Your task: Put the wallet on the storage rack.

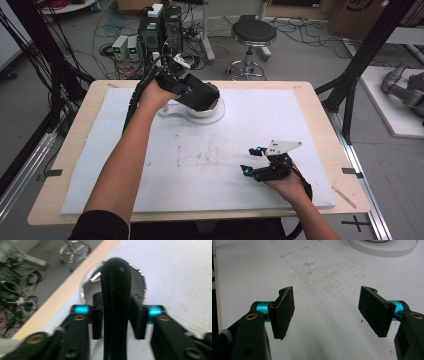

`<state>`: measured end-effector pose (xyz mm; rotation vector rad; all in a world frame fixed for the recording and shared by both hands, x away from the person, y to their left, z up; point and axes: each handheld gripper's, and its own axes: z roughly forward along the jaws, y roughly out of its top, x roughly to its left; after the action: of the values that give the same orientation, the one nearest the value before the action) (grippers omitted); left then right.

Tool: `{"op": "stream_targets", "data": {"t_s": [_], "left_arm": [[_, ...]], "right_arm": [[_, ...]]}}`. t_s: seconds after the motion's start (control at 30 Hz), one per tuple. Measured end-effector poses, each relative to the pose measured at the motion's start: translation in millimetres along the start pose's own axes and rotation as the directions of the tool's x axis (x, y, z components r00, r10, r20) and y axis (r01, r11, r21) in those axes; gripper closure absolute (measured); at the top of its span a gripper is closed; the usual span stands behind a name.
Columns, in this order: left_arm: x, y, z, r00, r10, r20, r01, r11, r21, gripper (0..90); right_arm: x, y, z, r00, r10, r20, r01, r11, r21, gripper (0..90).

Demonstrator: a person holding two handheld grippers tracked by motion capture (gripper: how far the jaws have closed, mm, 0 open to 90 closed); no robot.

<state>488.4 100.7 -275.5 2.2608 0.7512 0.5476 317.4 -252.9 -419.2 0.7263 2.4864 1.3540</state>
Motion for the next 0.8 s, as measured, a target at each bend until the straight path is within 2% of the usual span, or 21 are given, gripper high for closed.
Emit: {"op": "stream_targets", "data": {"t_s": [0.03, 0.1, 0.27, 0.5, 0.57, 0.67, 0.8], "left_arm": [[1.7, -0.1, -1.6, 1.0000, -0.009, 0.001, 0.009, 0.9998, -0.020, 58.3], [3.0, 0.4, -4.5, 0.9993, -0.021, -0.030, 0.020, 0.9987, -0.047, 50.0], [6.3, 1.4, -7.9, 0.9960, -0.033, -0.084, 0.026, 0.9966, -0.078, 43.0], [13.4, 2.0, -6.2, 0.9880, -0.059, -0.143, 0.044, 0.9934, -0.106, 42.1], [16.0, 1.9, -5.2, 0.9860, -0.055, -0.157, 0.038, 0.9930, -0.112, 42.1], [19.9, 0.3, -4.7, 0.9830, -0.072, -0.169, 0.053, 0.9918, -0.116, 42.1], [22.3, -1.1, -8.4, 0.9830, -0.082, -0.164, 0.061, 0.9898, -0.129, 41.4]], "right_arm": [[0.0, 0.1, 0.2, 1.0000, -0.001, 0.000, 0.001, 1.000, -0.001, 29.7], [0.3, 0.1, 0.6, 1.0000, -0.005, -0.002, 0.005, 1.000, -0.001, 29.7], [1.8, 0.7, 0.7, 1.0000, -0.008, -0.003, 0.008, 1.000, -0.003, 29.7], [2.8, 0.9, 1.8, 0.9999, -0.012, -0.003, 0.012, 1.000, 0.000, 29.7], [2.3, 0.8, 2.2, 0.9999, -0.011, -0.003, 0.011, 1.000, 0.002, 29.7], [1.7, 0.7, 2.3, 1.0000, -0.005, -0.004, 0.005, 1.000, 0.004, 29.7], [0.6, 0.6, 2.5, 1.0000, -0.004, -0.003, 0.004, 1.000, 0.005, 29.0]]}}
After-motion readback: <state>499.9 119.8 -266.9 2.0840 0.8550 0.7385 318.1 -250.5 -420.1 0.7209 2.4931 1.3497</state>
